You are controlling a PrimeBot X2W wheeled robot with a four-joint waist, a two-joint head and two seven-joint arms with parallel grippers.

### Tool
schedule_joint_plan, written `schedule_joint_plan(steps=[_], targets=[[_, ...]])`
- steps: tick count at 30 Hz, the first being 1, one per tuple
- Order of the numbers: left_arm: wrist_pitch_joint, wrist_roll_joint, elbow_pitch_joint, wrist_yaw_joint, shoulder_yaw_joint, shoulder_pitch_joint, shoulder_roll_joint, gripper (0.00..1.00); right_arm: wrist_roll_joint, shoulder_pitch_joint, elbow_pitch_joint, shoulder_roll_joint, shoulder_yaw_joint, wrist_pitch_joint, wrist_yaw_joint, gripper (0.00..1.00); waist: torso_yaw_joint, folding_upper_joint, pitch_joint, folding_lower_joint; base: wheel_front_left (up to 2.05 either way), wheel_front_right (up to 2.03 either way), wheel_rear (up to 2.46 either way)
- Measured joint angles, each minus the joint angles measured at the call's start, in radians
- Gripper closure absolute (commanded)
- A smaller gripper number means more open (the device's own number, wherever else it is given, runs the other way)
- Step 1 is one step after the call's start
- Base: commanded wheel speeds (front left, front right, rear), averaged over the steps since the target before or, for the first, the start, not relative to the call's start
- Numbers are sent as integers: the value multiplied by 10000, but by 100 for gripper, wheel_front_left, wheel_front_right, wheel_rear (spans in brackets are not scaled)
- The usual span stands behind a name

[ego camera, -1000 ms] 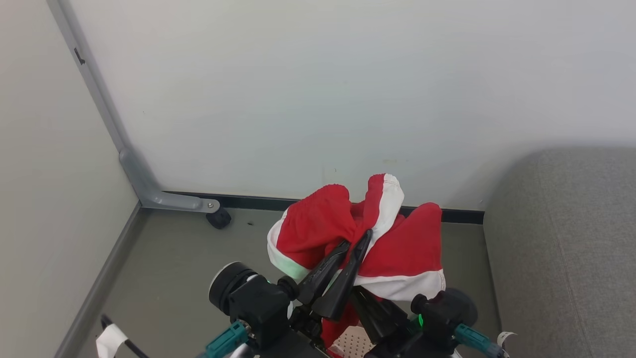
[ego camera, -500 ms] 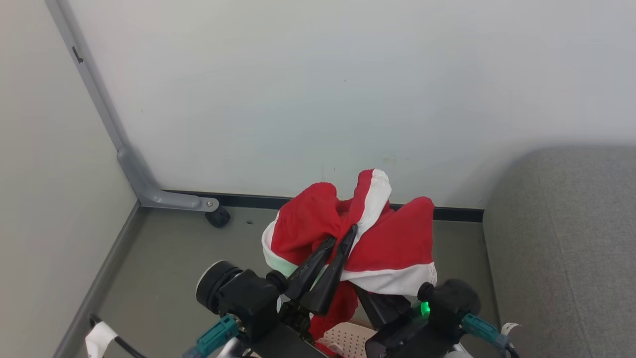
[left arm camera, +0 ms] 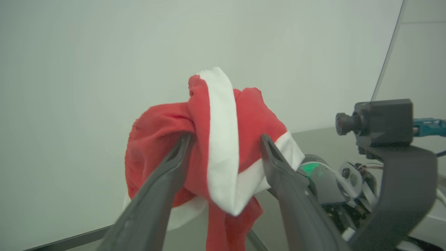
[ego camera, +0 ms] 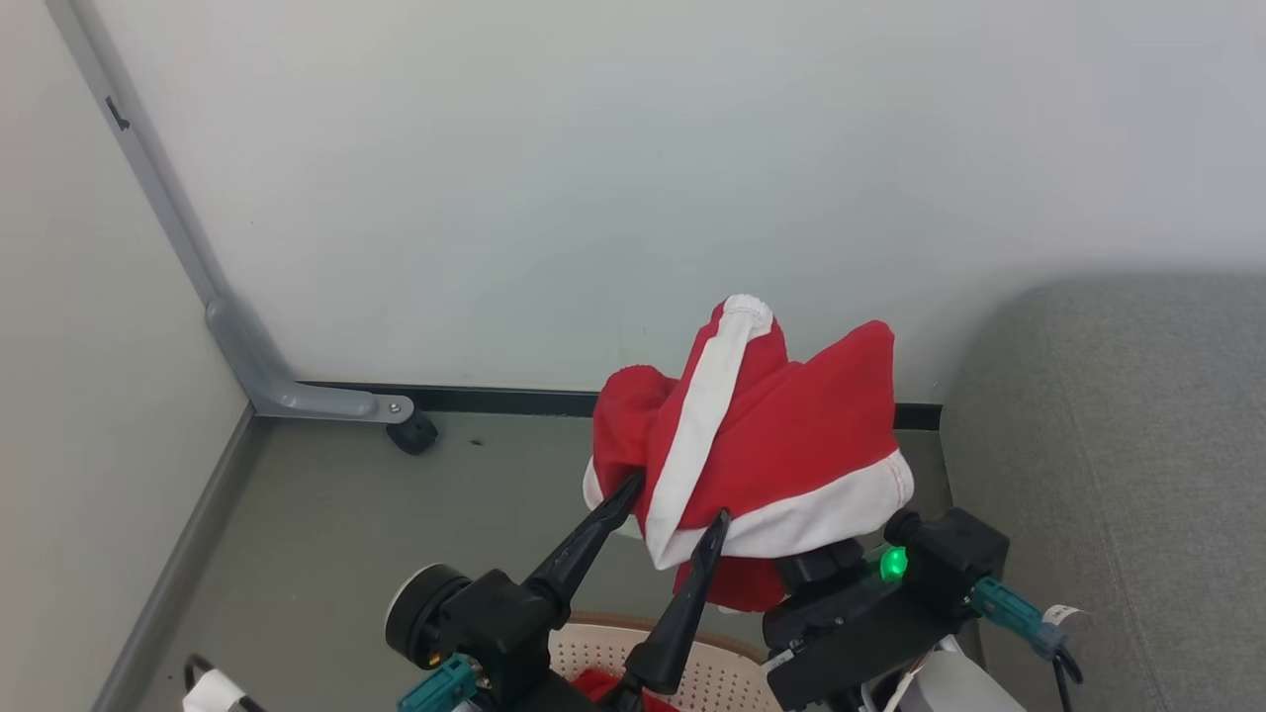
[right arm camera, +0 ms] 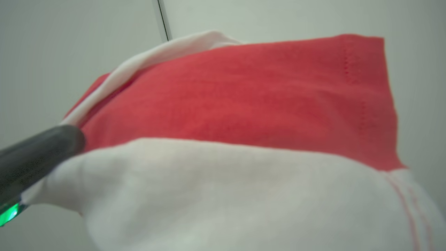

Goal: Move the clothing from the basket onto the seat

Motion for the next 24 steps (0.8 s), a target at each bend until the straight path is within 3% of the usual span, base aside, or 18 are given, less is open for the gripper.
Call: schedule_joint_plan(steps=[11,24], targets=[[90,326,56,98,-12,645,568,0,4,-482,-111,-545,-1210,-10,-374,100,-268,1,131,0,0,0,0],[303,631,-111,111,-537,921,629,0,4,-439,-596,-1776,-3081,-12,-1081,100,-617,0,550,0,0,0,0]])
